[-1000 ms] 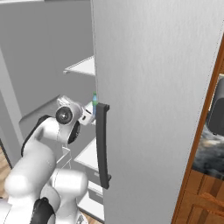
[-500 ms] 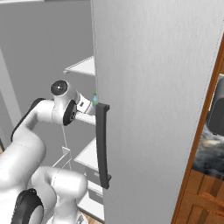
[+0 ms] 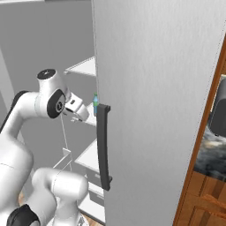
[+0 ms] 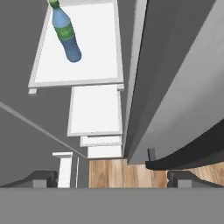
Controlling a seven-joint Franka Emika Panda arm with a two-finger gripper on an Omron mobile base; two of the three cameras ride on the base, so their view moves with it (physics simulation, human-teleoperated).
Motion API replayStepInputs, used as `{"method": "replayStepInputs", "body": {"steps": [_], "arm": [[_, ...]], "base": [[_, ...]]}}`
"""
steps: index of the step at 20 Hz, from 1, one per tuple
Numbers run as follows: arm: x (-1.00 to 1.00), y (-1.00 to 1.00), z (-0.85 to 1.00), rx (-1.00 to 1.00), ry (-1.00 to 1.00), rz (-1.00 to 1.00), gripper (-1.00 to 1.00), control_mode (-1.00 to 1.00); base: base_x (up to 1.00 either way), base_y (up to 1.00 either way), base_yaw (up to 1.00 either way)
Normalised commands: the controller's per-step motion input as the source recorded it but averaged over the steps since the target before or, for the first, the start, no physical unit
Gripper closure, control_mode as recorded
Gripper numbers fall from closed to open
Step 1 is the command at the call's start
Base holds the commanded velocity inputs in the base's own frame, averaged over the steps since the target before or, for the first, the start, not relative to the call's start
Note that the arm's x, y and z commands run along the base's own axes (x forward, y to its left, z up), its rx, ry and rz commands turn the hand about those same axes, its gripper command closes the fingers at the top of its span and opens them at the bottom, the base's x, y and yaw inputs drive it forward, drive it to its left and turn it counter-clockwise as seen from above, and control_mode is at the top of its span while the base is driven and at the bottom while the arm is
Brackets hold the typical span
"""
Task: Take the bottled waters from the counter and place them in the freezer to freeze. Close the freezer door after placing the bottles.
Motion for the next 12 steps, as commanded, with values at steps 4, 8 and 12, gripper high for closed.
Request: {"method": "replayStepInputs", "body": {"steps": [4, 8, 12], "arm": [[-1.00, -0.20, -0.17, -0.06, 0.00, 0.07, -1.00, -1.00], [-0.66, -0.13, -0.17, 0.00, 0.00, 0.11, -1.00, -1.00], [-0.12, -0.19, -0.37, 0.00, 0.06, 0.13, -1.00, -1.00]], "base": [[0.00, 0.00, 0.00], [0.00, 0.00, 0.00], [0.00, 0.00, 0.00]]}}
